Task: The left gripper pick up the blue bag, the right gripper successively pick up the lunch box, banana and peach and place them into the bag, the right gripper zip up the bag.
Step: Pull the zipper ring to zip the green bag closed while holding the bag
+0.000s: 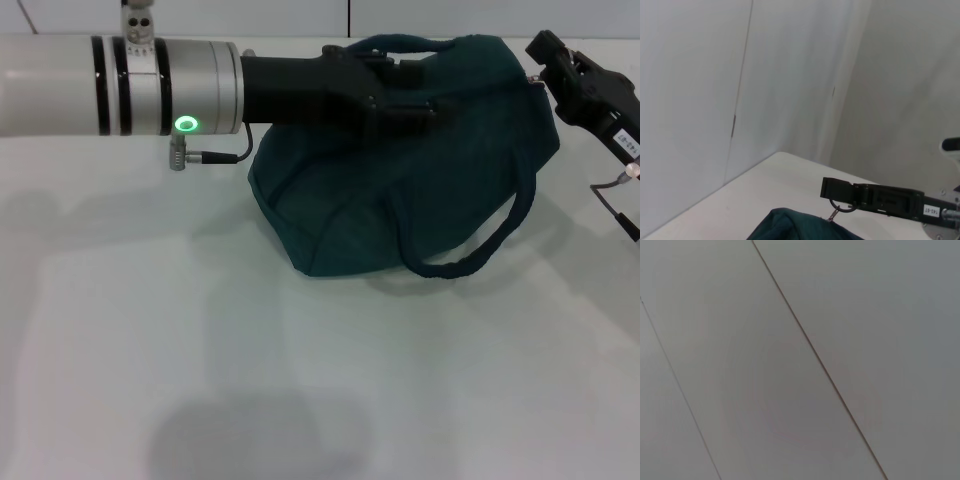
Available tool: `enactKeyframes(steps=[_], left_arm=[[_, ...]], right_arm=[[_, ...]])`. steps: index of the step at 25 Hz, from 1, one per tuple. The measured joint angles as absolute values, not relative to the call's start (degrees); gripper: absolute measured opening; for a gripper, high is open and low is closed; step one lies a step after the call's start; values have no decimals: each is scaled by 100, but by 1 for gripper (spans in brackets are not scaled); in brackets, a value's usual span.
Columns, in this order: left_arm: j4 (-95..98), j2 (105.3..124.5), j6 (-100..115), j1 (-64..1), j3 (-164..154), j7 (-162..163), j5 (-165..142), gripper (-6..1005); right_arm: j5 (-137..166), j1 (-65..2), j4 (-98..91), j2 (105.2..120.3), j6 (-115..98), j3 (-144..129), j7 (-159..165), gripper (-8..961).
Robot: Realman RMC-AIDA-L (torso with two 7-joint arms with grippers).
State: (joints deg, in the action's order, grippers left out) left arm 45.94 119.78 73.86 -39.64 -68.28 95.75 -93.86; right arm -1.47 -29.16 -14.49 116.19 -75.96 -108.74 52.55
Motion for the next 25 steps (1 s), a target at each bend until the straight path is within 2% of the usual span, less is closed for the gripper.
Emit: enactKeyframes(steps=[12, 17, 25], left_arm=[[4622, 11990, 6721, -3950, -7470, 8988, -9319, 636], [4598, 11970, 6723, -3892, -7428, 8695, -9071, 419], [4587, 11974, 6744, -3690, -7444, 8204, -8830, 202]], right_arm=[[-208, -2968, -1466, 11619, -7480, -10863, 5260, 32], [-210, -2970, -1468, 11619, -7478, -10863, 5264, 33], [-209, -2966, -1473, 11619, -7479, -10903, 5281, 33]])
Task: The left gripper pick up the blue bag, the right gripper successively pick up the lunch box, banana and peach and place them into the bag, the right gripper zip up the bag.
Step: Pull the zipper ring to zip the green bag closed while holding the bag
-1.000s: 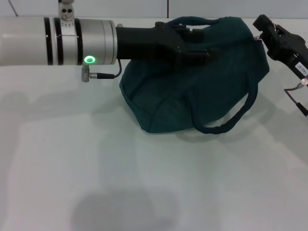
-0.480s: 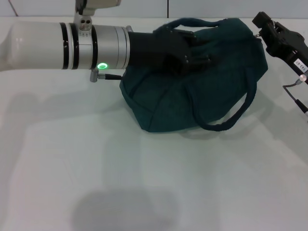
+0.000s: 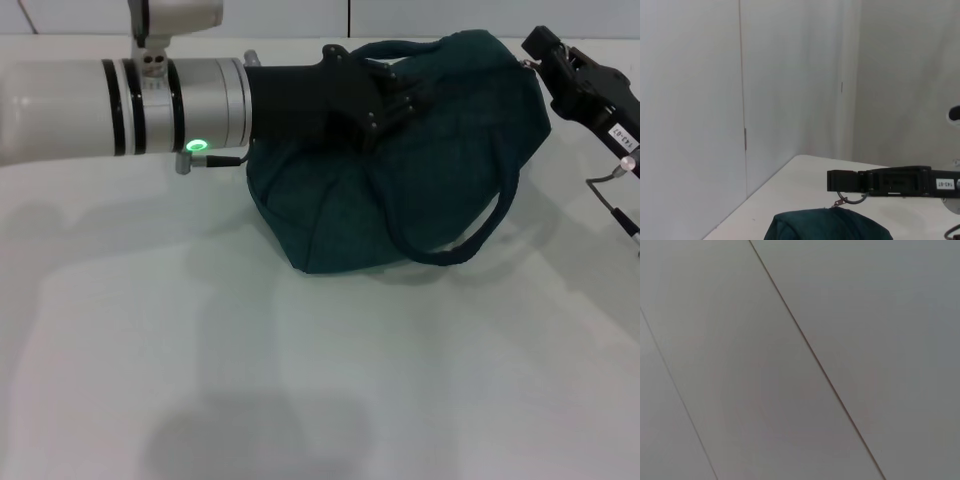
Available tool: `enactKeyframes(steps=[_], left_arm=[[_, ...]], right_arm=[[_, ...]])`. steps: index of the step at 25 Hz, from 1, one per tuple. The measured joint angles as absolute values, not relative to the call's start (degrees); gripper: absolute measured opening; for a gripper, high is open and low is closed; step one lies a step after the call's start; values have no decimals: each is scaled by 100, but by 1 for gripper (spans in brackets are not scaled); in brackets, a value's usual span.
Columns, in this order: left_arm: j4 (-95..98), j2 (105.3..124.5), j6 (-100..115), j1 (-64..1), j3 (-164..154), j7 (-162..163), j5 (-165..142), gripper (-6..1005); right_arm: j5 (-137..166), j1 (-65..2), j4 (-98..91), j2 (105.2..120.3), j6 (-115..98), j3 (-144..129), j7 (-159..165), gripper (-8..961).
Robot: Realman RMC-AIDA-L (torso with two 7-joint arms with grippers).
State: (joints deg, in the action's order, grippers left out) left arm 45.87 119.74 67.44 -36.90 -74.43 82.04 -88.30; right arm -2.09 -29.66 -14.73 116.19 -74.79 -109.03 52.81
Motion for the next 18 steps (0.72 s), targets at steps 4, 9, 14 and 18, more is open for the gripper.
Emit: enactKeyframes(steps=[4, 9, 14, 18], left_arm=[[4589, 11955, 6816, -3593, -7439, 8040, -8827, 145], [4792, 11910, 6859, -3409, -7315, 7772, -8907, 97], [5171, 11796, 6882, -3177, -7166, 7748, -8987, 84], [5222, 11793, 6887, -3121, -6961, 7732, -9007, 85]], right_arm=[[-170, -2971, -1527, 11618, -7493, -10990, 5348, 33], [-151, -2992, -1630, 11619, -7543, -11195, 5511, 33], [-180, -2972, -1862, 11619, -7540, -11484, 5520, 33], [-326, -2910, -1896, 11619, -7545, -11503, 5521, 33]])
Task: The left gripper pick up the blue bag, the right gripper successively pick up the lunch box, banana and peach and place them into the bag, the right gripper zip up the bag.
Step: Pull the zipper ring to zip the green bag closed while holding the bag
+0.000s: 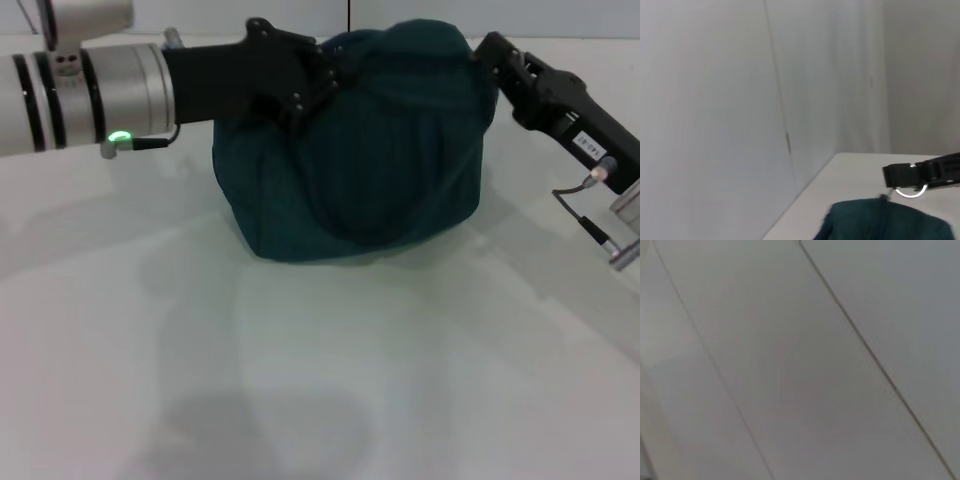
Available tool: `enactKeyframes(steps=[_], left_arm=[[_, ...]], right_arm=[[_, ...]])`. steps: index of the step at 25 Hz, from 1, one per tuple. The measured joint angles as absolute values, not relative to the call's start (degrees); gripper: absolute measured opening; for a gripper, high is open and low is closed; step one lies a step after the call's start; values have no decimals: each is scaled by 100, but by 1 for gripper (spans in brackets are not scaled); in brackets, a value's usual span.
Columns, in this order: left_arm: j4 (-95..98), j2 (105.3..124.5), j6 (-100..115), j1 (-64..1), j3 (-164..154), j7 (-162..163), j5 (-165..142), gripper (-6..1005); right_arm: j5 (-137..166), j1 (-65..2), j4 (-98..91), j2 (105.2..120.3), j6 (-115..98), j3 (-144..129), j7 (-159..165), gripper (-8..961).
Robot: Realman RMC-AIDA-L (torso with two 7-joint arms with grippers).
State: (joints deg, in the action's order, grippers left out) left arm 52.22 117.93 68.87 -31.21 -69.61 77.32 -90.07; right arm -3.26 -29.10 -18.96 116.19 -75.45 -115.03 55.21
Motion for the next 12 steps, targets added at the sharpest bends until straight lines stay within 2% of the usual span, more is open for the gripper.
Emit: enactKeyframes(steps=[12], left_arm=[[4961, 11822, 6699, -3259, -6759, 7612, -9044, 82]], right_arm=[[-855, -2498, -1694, 11619, -7491, -11513, 5520, 33]])
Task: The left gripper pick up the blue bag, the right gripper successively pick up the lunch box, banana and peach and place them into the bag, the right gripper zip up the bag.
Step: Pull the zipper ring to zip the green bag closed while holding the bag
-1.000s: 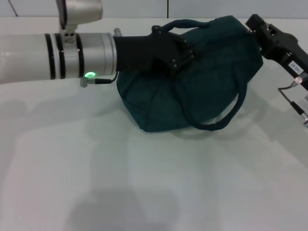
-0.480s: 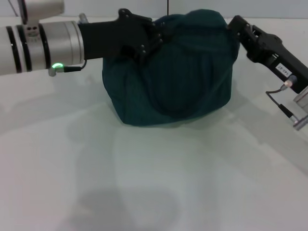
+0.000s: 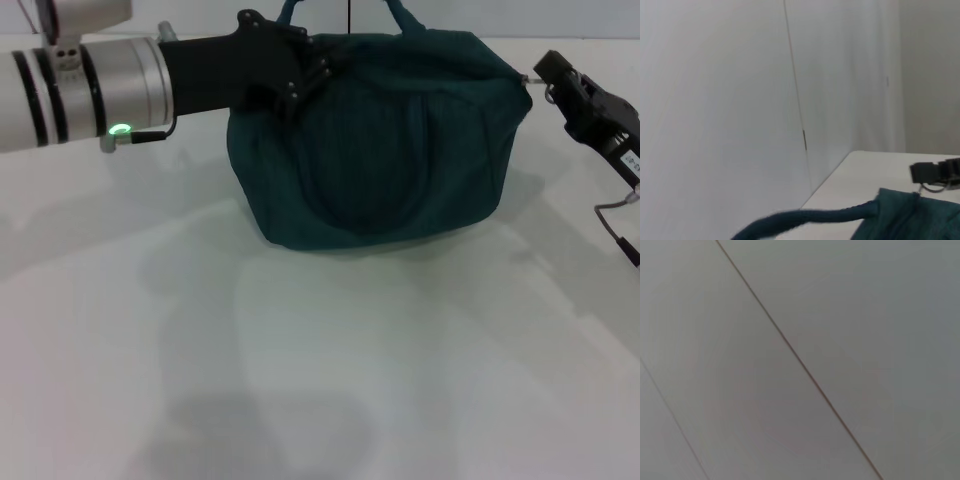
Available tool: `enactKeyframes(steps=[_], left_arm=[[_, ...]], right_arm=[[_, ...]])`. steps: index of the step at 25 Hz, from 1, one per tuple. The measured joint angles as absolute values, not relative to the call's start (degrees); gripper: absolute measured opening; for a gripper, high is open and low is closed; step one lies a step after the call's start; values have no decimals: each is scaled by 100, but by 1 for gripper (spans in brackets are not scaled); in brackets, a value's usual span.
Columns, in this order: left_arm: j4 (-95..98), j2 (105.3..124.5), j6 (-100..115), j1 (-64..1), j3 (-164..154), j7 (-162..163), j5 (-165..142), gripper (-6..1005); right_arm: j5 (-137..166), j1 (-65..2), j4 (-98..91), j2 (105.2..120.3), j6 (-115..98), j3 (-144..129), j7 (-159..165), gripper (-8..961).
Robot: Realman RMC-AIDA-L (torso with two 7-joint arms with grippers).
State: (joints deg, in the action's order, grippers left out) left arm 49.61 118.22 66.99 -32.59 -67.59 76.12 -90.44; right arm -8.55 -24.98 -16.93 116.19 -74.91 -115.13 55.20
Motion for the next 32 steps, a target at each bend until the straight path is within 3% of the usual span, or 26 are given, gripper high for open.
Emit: enactKeyframes(steps=[17, 28, 32], left_arm=[[4659, 11886, 6633, -3579, -6801, 7628, -9096, 79], [4658, 11929, 6638, -3596, -6953, 8331, -9236, 77], [4658, 11938, 6642, -3594, -6956, 8352, -9262, 76]], right_arm=[[-739, -2508, -1356, 11607, -7146, -11590, 5718, 51], [-311, -2520, -1337, 11520, -7250, -11585, 5850, 245], [6, -2529, -1245, 11458, -7242, -11571, 6183, 413]])
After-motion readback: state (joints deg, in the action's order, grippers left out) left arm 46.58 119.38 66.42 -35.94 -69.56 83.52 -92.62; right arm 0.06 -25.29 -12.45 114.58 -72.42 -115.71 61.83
